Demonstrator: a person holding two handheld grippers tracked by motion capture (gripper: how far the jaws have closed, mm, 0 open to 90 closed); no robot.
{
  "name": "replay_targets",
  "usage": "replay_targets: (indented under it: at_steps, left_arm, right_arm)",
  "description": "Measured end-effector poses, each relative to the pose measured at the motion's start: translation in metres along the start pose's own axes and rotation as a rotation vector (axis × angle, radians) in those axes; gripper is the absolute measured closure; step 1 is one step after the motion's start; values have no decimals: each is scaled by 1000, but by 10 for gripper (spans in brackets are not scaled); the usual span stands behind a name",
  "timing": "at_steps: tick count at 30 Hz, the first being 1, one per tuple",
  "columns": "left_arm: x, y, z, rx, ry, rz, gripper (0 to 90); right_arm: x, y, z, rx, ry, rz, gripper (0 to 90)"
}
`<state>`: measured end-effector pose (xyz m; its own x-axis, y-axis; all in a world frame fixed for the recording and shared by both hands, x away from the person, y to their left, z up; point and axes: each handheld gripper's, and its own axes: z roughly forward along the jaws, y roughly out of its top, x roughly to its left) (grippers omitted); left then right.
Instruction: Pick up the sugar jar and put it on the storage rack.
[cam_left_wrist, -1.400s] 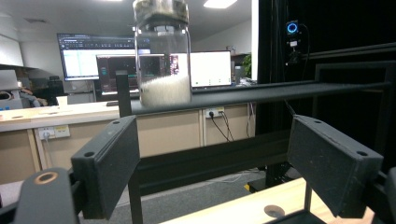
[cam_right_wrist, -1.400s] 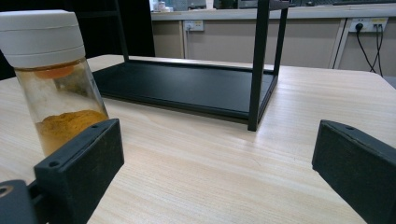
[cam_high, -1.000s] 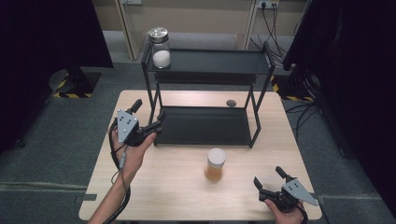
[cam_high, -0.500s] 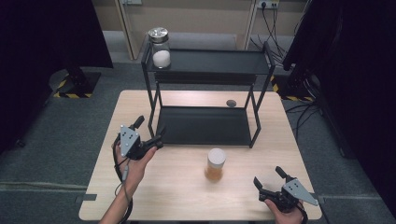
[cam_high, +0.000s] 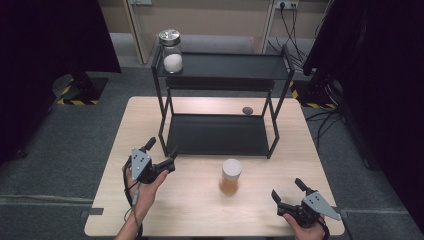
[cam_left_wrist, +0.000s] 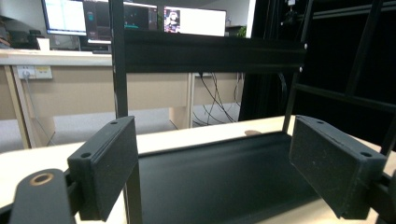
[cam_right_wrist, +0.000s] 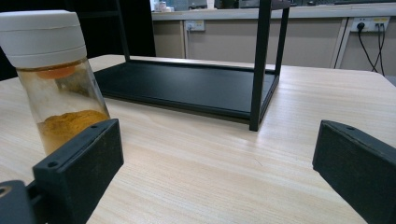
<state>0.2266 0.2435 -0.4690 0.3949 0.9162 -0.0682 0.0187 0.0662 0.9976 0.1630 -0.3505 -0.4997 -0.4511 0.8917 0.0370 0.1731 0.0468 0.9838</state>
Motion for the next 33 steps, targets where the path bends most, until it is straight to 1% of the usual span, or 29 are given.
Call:
replay_targets:
  at_steps: [1,4,10,13,14,16,18,22,26,29,33]
  left_arm:
    - [0,0,0,0,0,0,148]
    - [-1,-10,-3,11,1,-23,148]
    - [-5,-28,-7,36,3,-46,146]
    - [-6,-35,-8,62,-1,-44,145]
    - [-7,-39,-8,72,2,-51,145]
    - [-8,-41,-8,78,2,-48,145]
    - [-9,-46,-8,96,-8,-50,145]
    - [-10,-51,-7,109,-13,-65,145]
    - [-11,-52,-7,104,-16,-57,143]
    - [-12,-53,-8,96,-11,-60,140]
    - [-12,-53,-9,97,-19,-55,133]
  right_arm:
    - [0,0,0,0,0,0,21]
    - [0,0,0,1,2,1,21]
    - [0,0,0,1,2,-1,21]
    - [0,0,0,3,2,-2,21]
    - [-1,1,0,4,4,-2,20]
    - [-1,1,1,5,5,-2,20]
    - [0,1,1,6,5,-5,20]
    - [-1,1,1,8,7,-3,20]
    - [0,1,1,7,6,-6,19]
    - [0,2,1,10,6,-8,18]
    - [1,2,1,11,4,-14,18]
